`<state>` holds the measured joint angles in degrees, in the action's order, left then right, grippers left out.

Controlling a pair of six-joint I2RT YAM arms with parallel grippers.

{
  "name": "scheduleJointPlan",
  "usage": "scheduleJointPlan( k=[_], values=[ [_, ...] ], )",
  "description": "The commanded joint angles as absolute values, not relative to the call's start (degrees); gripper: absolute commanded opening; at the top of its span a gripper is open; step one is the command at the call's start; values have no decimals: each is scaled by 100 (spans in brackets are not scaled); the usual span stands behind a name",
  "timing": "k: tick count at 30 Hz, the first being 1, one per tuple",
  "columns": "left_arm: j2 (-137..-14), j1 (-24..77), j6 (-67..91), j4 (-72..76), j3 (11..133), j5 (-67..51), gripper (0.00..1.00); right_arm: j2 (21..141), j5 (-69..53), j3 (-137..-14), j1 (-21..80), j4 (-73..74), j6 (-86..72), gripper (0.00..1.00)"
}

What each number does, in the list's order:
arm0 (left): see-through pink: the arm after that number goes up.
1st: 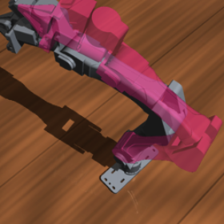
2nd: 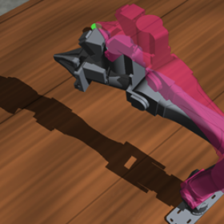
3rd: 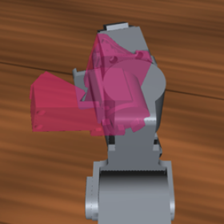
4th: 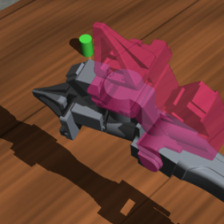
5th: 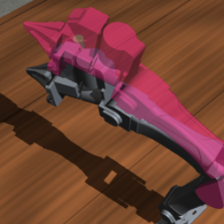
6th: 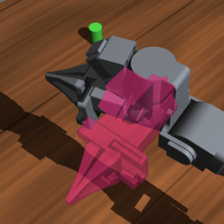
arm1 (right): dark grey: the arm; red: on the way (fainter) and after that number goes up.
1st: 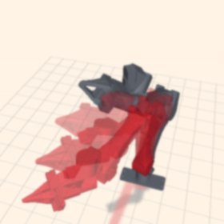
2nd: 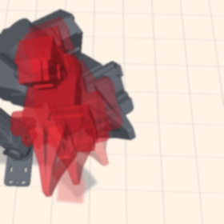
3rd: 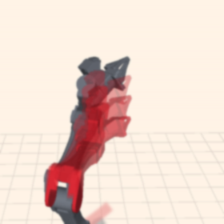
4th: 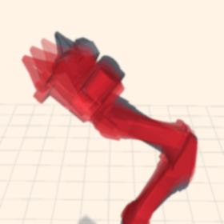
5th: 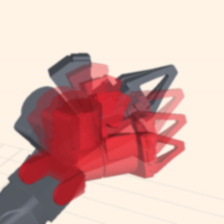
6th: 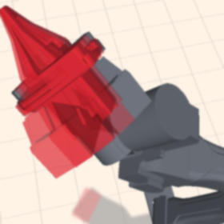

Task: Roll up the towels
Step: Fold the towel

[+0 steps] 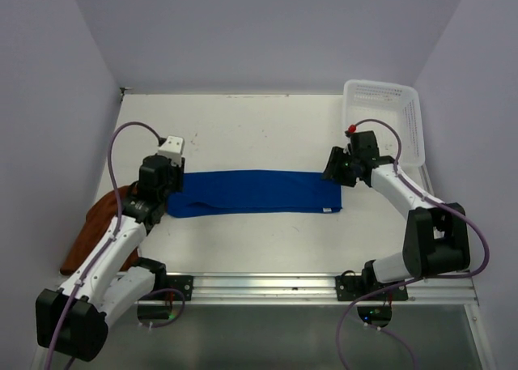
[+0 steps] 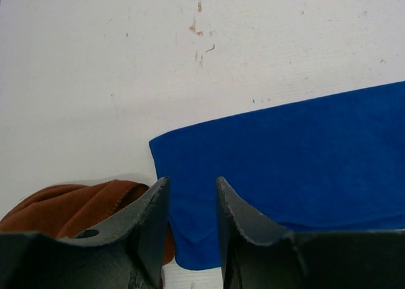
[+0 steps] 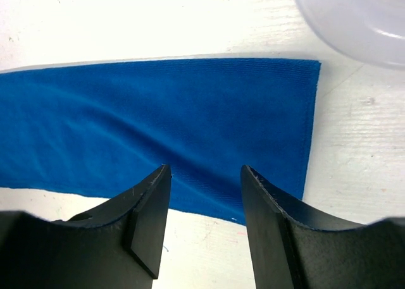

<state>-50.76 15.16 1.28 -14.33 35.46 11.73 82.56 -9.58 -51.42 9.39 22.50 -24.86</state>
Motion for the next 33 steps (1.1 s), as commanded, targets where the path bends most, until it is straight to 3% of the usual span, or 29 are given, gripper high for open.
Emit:
scheduleJointPlan(
  k=[1,6,12,16,33],
  values=[
    [-5333,1547,149,-1065,3718,1423,39,8323,-914,-5326,818,2136,-2373,51],
    [-6300,1486,430,-861,4295,1635,44,8253,-686,-5309,642,2145,-2373,48],
    [-7645,600,984,-1037,5228,678,48,8297,-396,-5353,396,2092,-2382,42],
    [-8304,448,985,-1152,5511,309,51,8437,-334,-5326,343,2092,-2382,43],
    [-9202,-148,1265,-1073,5581,211,55,9167,-9,-5274,316,1178,-2663,49]
  ],
)
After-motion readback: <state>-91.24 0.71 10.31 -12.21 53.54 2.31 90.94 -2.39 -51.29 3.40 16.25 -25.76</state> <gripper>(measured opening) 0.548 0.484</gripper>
